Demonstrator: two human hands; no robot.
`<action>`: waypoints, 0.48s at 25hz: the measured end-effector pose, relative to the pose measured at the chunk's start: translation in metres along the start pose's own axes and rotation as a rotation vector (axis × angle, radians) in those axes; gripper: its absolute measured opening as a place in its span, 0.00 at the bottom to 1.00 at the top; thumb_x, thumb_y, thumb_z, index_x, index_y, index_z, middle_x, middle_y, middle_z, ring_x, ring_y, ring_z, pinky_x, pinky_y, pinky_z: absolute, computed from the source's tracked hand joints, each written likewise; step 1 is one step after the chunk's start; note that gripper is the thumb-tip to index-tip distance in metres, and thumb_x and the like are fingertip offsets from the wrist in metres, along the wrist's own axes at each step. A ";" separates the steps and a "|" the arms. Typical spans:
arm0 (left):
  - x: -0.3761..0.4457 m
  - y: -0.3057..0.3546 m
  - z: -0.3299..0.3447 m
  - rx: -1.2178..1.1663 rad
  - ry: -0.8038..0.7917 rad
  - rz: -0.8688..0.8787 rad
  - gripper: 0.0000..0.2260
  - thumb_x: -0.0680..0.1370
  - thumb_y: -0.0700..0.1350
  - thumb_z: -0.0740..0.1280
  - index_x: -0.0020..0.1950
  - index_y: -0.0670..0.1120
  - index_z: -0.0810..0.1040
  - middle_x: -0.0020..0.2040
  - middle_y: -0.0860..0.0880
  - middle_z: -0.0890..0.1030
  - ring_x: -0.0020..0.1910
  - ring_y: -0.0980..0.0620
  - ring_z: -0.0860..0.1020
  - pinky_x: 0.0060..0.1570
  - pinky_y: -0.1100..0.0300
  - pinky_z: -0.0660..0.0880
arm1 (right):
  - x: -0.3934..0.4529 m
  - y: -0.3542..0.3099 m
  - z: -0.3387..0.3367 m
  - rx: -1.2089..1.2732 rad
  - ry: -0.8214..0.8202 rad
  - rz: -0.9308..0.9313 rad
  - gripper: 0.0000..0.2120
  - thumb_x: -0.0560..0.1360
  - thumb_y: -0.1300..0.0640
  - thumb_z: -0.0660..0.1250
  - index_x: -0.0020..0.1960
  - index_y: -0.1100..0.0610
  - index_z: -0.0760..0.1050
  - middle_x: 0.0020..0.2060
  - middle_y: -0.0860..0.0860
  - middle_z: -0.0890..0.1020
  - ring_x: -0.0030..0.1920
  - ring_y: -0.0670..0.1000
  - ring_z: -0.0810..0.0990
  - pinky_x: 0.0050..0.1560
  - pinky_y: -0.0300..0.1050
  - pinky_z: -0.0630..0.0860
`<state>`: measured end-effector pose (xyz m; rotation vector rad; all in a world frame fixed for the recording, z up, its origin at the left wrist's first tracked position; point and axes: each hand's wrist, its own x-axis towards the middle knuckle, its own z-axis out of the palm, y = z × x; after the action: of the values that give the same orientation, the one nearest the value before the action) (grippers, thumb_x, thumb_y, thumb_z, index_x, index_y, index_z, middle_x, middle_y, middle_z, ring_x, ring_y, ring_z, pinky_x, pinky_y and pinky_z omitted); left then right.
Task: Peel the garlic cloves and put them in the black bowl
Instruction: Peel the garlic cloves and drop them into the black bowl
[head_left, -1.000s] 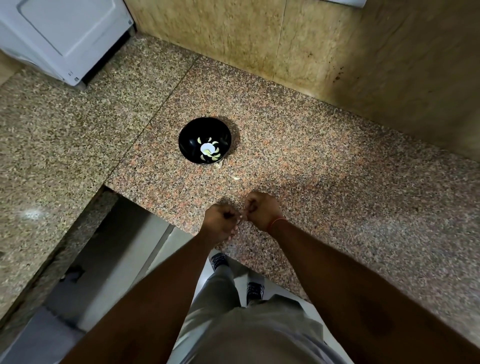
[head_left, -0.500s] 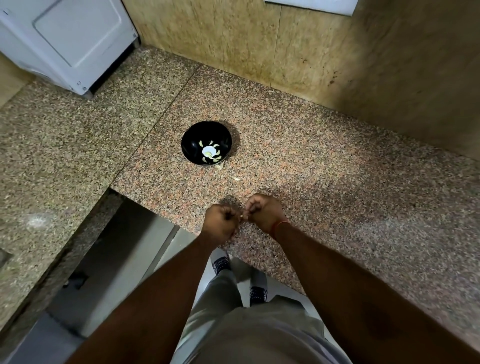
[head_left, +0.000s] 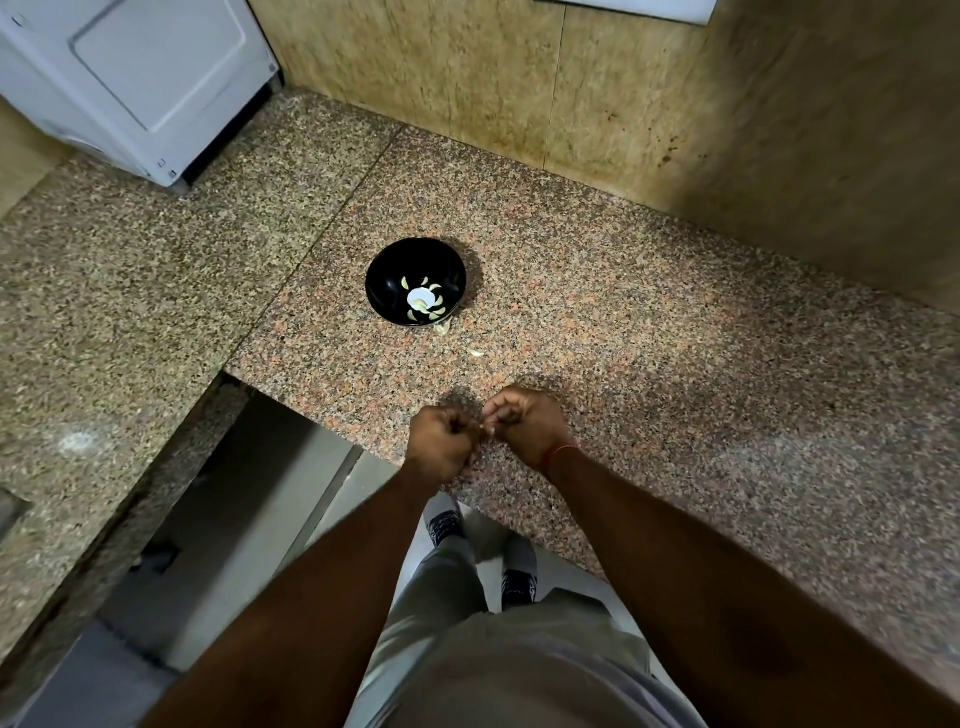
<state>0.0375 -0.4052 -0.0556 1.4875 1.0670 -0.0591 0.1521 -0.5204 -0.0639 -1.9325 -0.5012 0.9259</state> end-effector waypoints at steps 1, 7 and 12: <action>0.000 0.000 -0.001 -0.019 -0.014 0.000 0.06 0.76 0.40 0.76 0.43 0.38 0.82 0.28 0.44 0.80 0.20 0.49 0.72 0.21 0.58 0.70 | 0.002 0.001 0.000 -0.004 -0.012 -0.009 0.11 0.71 0.70 0.75 0.46 0.54 0.85 0.41 0.51 0.87 0.43 0.48 0.85 0.50 0.45 0.84; 0.008 0.004 -0.005 -0.129 -0.039 0.010 0.04 0.79 0.36 0.71 0.46 0.35 0.82 0.31 0.42 0.80 0.22 0.49 0.71 0.21 0.59 0.68 | 0.007 -0.004 -0.002 -0.112 -0.008 -0.130 0.10 0.72 0.65 0.77 0.48 0.52 0.87 0.44 0.47 0.88 0.45 0.44 0.86 0.52 0.45 0.83; 0.012 0.009 -0.006 -0.146 -0.027 -0.020 0.04 0.79 0.34 0.71 0.44 0.34 0.82 0.28 0.44 0.80 0.20 0.50 0.71 0.19 0.60 0.68 | 0.010 -0.004 0.003 0.103 0.033 -0.029 0.09 0.73 0.68 0.74 0.46 0.56 0.85 0.41 0.53 0.87 0.45 0.52 0.87 0.52 0.57 0.85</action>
<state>0.0471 -0.3916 -0.0542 1.3412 1.0421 -0.0149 0.1568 -0.5103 -0.0657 -1.8406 -0.4524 0.8830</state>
